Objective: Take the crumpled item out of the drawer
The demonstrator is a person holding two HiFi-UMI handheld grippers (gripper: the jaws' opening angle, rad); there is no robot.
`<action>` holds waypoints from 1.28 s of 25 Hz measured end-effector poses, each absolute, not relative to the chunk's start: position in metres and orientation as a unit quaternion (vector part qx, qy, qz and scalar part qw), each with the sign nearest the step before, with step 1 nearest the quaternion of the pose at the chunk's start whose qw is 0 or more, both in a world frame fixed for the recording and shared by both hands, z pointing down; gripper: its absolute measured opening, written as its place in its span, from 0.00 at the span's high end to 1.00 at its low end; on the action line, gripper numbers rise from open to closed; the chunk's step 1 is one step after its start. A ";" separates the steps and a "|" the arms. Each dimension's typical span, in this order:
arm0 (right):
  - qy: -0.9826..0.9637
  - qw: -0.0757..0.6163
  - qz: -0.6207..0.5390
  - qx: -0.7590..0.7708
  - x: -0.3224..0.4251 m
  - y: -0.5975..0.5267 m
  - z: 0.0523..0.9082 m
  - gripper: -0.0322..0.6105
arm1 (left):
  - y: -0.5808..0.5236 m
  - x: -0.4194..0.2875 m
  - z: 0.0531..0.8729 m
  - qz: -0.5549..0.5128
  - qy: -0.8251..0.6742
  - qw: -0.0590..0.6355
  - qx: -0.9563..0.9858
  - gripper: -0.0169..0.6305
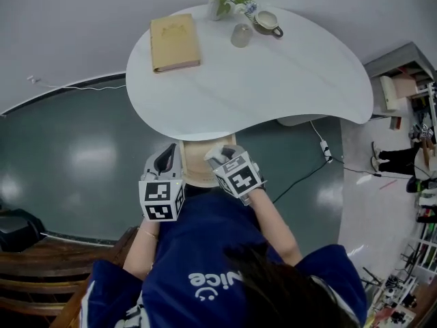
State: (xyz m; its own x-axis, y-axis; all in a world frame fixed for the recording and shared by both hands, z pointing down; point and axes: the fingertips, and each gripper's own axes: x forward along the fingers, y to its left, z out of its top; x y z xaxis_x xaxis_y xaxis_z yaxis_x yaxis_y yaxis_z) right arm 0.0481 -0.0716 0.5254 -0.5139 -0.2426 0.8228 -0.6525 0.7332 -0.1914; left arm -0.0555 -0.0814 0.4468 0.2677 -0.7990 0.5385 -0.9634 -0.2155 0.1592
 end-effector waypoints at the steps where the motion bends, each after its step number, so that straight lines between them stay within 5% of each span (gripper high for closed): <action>1: -0.833 0.410 0.249 0.275 0.050 -0.074 0.523 0.73 | -0.083 -0.053 0.446 0.174 -0.576 0.236 0.763 0.97; 32: -0.871 0.160 0.076 0.458 0.083 -0.144 0.334 0.72 | -0.117 -0.022 0.317 0.080 -0.574 0.094 0.809 0.97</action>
State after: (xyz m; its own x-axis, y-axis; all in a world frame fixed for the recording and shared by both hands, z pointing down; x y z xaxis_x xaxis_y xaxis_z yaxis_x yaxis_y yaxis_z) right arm 0.0831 -0.1445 0.3337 -0.5292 -0.7735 0.3487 -0.8224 0.5688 0.0137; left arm -0.0222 -0.1171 0.3169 0.3279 -0.9145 0.2371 -0.9445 -0.3227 0.0615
